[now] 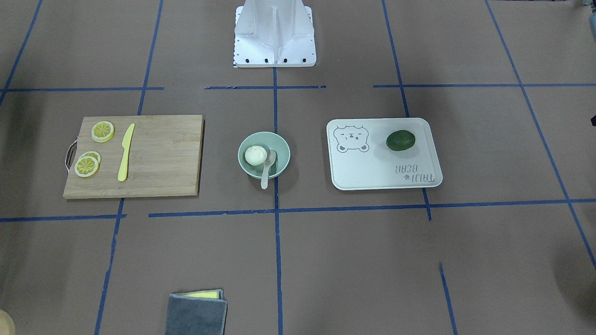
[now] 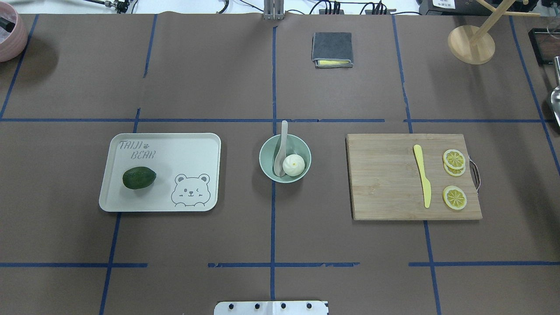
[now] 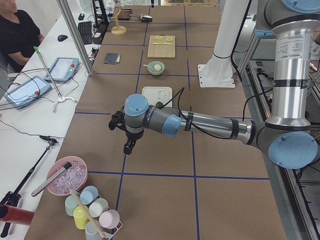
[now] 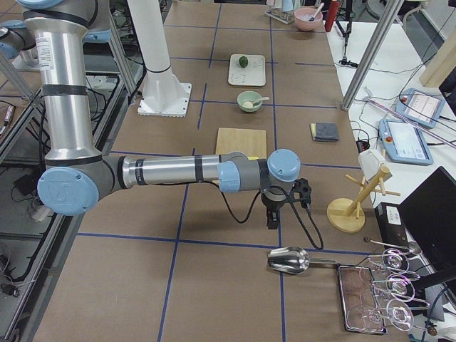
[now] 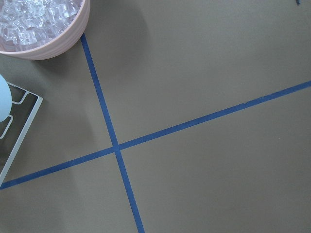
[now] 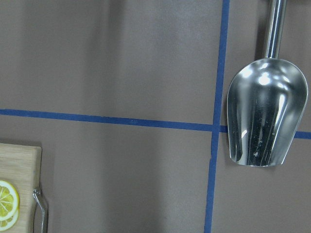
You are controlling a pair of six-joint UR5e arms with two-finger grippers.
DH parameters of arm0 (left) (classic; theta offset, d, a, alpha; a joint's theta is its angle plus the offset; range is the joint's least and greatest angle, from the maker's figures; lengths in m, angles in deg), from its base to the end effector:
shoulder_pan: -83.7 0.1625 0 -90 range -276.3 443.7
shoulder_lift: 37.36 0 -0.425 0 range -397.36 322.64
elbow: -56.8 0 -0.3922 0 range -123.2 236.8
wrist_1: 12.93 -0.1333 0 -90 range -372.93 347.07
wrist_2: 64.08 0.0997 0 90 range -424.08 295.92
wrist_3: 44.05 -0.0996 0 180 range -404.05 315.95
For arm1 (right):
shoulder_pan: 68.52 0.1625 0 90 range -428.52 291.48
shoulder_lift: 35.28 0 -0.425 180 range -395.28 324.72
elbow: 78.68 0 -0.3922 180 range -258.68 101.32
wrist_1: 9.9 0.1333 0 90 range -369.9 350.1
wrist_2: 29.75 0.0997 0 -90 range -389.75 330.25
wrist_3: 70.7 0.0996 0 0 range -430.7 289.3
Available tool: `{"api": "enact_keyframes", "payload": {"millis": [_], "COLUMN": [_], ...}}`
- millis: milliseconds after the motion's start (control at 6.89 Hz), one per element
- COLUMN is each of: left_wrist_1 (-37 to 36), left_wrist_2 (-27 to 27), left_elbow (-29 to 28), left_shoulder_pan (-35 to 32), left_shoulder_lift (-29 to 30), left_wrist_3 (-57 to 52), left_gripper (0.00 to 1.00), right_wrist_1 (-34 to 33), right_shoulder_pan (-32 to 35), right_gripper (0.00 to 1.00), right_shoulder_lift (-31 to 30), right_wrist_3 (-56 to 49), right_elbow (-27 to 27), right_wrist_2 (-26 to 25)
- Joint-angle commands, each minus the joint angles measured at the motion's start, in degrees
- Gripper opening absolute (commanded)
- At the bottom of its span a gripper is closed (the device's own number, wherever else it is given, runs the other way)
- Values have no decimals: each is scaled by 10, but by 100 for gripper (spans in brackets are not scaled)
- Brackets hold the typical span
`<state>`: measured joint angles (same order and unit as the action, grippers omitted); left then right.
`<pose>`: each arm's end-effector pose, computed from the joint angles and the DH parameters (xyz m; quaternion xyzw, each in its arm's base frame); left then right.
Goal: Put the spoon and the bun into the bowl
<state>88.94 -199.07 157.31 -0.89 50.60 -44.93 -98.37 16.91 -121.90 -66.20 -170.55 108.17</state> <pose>-0.0163 -0.4945 0.5609 0.1481 0.3827 0.1173 0.9043 0.0176 -0.5256 0.6054 0.0218 -0.4084 -0.0246 0.9122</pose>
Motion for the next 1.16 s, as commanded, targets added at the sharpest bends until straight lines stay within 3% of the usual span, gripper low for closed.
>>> {"api": "enact_keyframes", "payload": {"millis": [0,1016], "left_wrist_1": [1,7], "left_wrist_2": [0,-1], "left_elbow": [0,5], "left_shoulder_pan": [4,19], "left_shoulder_lift": [1,6], "left_wrist_3": [0,1], "left_gripper": [100,100], "right_wrist_1": [0,1], "right_shoulder_pan": [-1,-39], "right_gripper": [100,100], "right_shoulder_lift": [-2,3], "right_wrist_3": [0,4], "right_elbow": [0,2], "right_wrist_2": [0,-3]}}
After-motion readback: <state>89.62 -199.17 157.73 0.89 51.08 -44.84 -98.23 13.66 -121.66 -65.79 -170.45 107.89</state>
